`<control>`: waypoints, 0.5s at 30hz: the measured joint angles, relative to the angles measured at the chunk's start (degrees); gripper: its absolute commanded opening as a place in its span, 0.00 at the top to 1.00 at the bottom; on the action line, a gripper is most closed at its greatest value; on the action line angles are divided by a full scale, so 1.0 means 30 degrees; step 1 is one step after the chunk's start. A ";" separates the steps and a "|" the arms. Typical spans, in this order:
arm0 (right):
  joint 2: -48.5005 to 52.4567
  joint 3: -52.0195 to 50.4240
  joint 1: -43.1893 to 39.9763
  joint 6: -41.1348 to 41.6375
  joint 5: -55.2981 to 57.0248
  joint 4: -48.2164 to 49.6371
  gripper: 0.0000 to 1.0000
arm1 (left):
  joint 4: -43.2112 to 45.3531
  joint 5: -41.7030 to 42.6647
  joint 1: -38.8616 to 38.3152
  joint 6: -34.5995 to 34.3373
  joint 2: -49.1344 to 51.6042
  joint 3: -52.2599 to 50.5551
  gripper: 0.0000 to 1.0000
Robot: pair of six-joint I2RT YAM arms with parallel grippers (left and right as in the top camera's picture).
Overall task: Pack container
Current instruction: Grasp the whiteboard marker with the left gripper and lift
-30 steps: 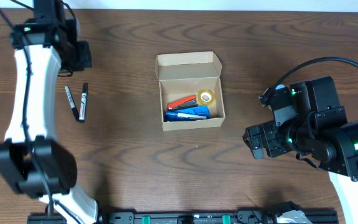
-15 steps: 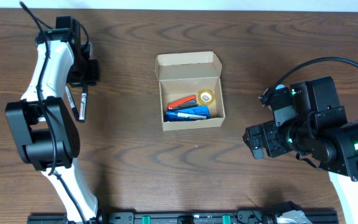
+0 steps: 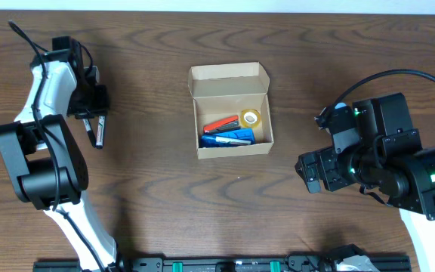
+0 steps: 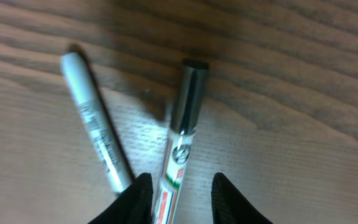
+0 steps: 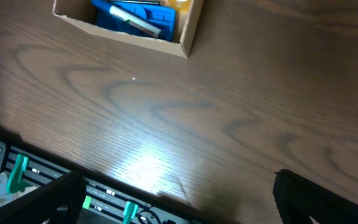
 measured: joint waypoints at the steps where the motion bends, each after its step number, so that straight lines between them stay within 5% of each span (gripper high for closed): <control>1: 0.0000 0.0000 0.0000 0.0000 0.0000 0.0007 0.01 | 0.0146 0.0051 -0.0015 0.0007 0.0000 -0.0175 0.63; 15: 0.0000 0.0000 0.0000 0.0000 0.0000 0.0000 0.01 | 0.2710 0.0066 -0.0015 0.0350 0.0000 -0.1894 0.54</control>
